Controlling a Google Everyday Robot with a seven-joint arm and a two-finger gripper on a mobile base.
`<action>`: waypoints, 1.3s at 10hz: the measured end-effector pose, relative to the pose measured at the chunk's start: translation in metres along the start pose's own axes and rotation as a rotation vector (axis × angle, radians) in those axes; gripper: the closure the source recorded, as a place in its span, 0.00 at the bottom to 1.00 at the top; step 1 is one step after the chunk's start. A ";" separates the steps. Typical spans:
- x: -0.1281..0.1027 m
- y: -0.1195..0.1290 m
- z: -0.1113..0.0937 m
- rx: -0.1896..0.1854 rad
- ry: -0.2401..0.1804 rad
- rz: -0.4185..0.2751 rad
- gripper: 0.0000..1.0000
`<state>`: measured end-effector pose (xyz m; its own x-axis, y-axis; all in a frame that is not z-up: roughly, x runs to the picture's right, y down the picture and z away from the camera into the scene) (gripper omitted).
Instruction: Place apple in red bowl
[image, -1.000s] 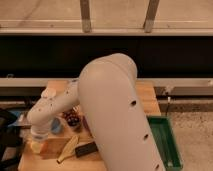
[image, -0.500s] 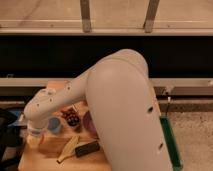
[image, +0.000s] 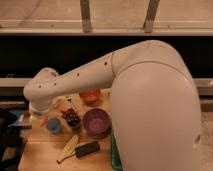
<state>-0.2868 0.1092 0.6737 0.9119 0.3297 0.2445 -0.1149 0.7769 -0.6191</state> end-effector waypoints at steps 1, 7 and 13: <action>0.015 -0.021 -0.014 0.028 0.007 0.065 1.00; 0.144 -0.068 -0.061 0.116 0.057 0.436 1.00; 0.142 -0.069 -0.058 0.113 0.056 0.441 1.00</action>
<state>-0.1265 0.0717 0.7077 0.7859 0.6148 -0.0667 -0.5362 0.6237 -0.5688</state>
